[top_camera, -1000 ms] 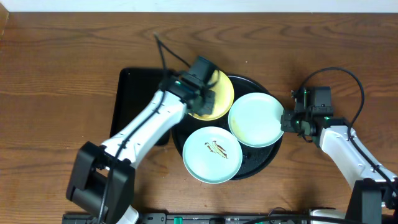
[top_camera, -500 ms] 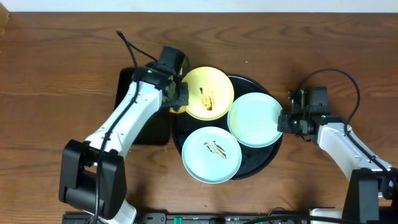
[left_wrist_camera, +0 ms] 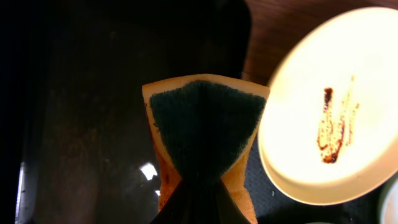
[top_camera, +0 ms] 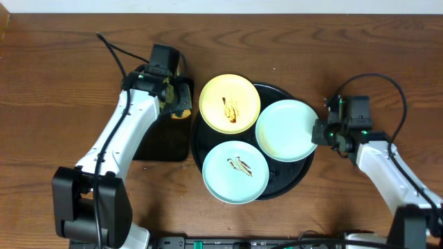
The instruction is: Clean dirty plates on tray and stack at the side
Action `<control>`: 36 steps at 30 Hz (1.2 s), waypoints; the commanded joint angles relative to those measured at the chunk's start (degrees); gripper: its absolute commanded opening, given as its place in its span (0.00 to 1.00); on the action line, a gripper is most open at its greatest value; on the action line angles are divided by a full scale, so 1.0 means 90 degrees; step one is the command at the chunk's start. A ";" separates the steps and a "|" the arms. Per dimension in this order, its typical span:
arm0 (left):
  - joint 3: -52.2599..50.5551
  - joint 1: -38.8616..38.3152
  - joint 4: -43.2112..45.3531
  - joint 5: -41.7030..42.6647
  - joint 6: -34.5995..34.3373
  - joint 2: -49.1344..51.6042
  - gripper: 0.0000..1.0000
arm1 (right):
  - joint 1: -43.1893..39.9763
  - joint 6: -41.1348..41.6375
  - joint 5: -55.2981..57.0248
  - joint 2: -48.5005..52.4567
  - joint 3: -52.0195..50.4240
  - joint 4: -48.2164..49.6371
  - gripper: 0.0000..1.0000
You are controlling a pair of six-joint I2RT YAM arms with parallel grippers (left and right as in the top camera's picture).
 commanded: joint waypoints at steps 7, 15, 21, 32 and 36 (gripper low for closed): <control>-0.0017 0.0136 -0.0022 -0.0083 0.0109 -0.0095 0.07 | 0.0119 -0.0916 0.0962 -0.1052 0.0027 0.0051 0.01; -0.0017 0.0136 -0.0022 -0.0083 0.0109 -0.0095 0.08 | 0.1035 -0.1821 0.2594 -0.1744 0.0034 0.0311 0.01; -0.0017 0.0136 -0.0019 -0.0083 0.0109 -0.0095 0.08 | 0.2302 -0.2873 0.4430 -0.1865 0.0036 0.0454 0.01; -0.0017 0.0136 -0.0019 -0.0083 0.0109 -0.0095 0.08 | 0.3874 -0.4177 0.6326 -0.1865 0.0036 0.1134 0.01; -0.0017 0.0136 -0.0022 -0.0083 0.0109 -0.0095 0.08 | 0.3883 -0.4255 0.6358 -0.1865 0.0036 0.1214 0.01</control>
